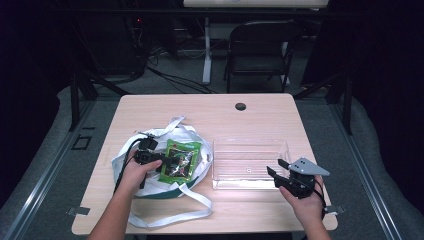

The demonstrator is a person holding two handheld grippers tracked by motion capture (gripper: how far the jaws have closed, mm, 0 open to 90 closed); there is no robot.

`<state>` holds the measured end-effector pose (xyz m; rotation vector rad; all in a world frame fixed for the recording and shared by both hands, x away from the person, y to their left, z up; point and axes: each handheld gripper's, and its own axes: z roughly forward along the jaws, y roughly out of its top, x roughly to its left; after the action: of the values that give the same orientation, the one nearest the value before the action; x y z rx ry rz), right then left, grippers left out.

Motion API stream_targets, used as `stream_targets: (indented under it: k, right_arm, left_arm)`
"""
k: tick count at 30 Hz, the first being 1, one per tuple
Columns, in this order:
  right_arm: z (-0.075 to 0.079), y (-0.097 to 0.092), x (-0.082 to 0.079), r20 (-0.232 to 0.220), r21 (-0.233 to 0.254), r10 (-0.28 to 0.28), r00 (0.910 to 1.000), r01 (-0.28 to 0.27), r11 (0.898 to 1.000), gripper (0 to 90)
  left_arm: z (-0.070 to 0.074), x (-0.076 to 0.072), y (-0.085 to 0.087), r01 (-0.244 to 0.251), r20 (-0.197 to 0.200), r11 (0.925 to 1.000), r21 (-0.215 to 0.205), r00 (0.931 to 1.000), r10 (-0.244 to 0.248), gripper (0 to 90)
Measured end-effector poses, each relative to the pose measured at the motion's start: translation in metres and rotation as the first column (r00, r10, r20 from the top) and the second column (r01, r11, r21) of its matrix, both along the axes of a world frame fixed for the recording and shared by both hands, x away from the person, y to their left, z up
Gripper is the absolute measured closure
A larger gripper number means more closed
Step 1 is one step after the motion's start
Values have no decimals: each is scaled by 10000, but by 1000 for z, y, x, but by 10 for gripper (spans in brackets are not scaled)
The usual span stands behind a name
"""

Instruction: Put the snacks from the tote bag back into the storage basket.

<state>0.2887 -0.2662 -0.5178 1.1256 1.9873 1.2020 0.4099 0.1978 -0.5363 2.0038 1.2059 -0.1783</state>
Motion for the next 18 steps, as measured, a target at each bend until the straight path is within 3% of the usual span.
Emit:
stream_targets:
  k: [13, 18]
  right_arm:
    - [1, 4, 4, 85, 28, 45, 10000, -45, 10000, 490]
    - [0, 5, 6, 78, 64, 84, 9999, -85, 9999, 490]
  left_arm:
    - [9, -7, 11, 314, 451, 9995, 70, 9985, -317, 603]
    - [10, -8, 15, 432, 434, 9990, 132, 9981, -437, 625]
